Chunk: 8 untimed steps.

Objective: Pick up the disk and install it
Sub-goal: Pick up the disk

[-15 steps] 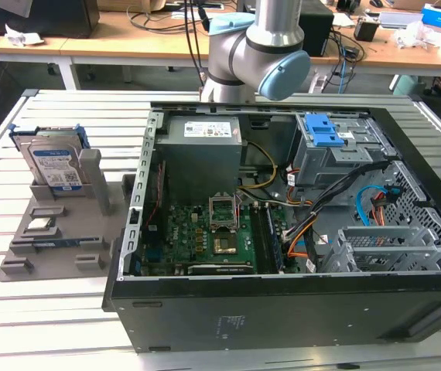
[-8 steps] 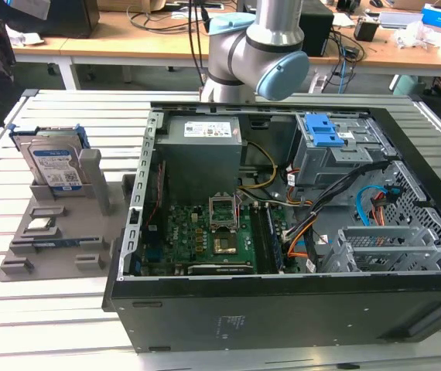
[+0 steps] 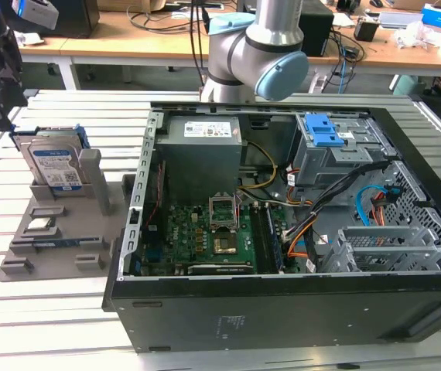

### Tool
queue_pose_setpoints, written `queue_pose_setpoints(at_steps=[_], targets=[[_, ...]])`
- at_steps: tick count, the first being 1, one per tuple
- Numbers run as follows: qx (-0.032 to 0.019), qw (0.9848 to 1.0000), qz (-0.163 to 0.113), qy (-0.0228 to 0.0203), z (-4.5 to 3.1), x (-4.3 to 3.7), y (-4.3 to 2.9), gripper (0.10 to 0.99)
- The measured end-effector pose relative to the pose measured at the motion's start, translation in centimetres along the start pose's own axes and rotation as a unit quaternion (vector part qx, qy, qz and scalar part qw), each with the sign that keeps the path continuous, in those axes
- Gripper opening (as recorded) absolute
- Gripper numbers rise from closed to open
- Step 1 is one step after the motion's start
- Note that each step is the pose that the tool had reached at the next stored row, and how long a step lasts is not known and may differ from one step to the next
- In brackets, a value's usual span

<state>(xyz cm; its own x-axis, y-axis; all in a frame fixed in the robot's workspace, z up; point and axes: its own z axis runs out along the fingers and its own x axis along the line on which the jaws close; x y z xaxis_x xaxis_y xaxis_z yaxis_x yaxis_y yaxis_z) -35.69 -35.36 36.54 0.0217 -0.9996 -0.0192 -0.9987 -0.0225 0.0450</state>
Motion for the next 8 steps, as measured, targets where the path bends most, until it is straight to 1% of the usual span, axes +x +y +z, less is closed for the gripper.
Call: queue_pose_setpoints(at_steps=[3, 6, 8], targets=[[0.0000, 1.0000, 0.000, 0.0000, 0.45, -0.31, -0.30, 0.663], [-0.0001, 1.0000, 0.000, 0.0000, 0.79, -0.37, -0.37, 0.663], [0.0000, 1.0000, 0.000, 0.0000, 1.25, -0.37, -0.39, 0.663]])
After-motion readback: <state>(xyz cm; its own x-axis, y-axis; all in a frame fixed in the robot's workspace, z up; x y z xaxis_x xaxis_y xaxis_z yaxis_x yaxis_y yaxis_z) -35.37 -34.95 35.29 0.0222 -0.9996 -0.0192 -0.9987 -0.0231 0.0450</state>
